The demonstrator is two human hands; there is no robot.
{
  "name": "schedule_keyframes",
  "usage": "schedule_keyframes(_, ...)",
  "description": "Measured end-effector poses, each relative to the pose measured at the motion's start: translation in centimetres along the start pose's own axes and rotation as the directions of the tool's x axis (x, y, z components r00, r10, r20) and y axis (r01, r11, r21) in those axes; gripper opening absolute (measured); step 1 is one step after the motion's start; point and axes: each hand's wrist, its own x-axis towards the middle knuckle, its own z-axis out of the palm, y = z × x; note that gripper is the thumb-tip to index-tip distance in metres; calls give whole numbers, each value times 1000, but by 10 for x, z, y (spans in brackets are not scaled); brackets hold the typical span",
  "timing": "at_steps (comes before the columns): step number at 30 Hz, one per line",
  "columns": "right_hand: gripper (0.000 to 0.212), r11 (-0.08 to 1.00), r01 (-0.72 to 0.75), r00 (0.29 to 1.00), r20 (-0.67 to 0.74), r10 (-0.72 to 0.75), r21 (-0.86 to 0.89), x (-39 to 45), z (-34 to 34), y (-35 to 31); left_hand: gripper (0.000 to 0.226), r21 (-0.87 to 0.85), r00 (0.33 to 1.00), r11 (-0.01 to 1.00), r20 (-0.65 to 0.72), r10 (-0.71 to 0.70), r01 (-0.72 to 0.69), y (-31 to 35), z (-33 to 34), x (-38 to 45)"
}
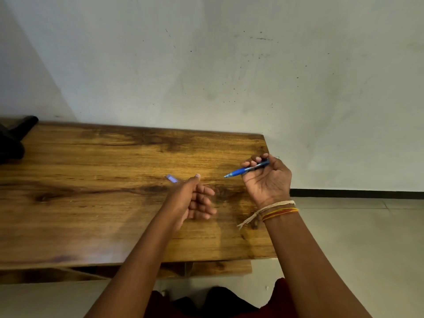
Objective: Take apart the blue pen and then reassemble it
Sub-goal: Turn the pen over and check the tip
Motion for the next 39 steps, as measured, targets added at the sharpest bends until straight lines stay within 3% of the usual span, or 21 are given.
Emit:
schedule_keyframes(3, 25, 1000, -5, 1000, -11, 5, -19, -2, 2, 5, 38, 184, 980, 981, -172, 97, -65, 0, -7, -1)
schedule_keyframes(7, 19, 976, 30, 997, -61, -44, -216, -4, 6, 11, 32, 229, 932, 966, -308, 189, -120, 2, -18, 2)
schedule_keyframes(14, 14, 834, 88, 996, 39, -79, -544, -6, 5, 19, 29, 449, 773, 873, -480, 415, -190, 2, -32, 6)
schedule_keyframes(18, 11, 568, 154, 978, 44, -203, -809, -3, -3, 28, 18, 482, 727, 860, -528, 439, -169, -1, -33, 12)
schedule_keyframes(23, 18, 249, 200, 933, 106, -344, -948, -1, -13, 40, 15, 547, 721, 827, -521, 457, -129, -4, -28, 14)
schedule_keyframes(28, 20, -177, 181, 871, 241, -428, -967, -9, -19, 55, 29, 712, 689, 702, -495, 529, -27, -5, -15, 13)
schedule_keyframes(32, 21, -419, 174, 846, 352, -399, -891, -11, -25, 60, 32, 769, 666, 639, -491, 561, 27, -6, -10, 14)
schedule_keyframes(35, 25, -408, 152, 871, 317, -375, -900, -8, -27, 59, 22, 772, 653, 635, -484, 583, 5, -5, -10, 13)
schedule_keyframes(39, 30, -268, 124, 888, 227, -400, -955, -4, -22, 41, 17, 764, 665, 644, -465, 584, -31, -5, -12, 12)
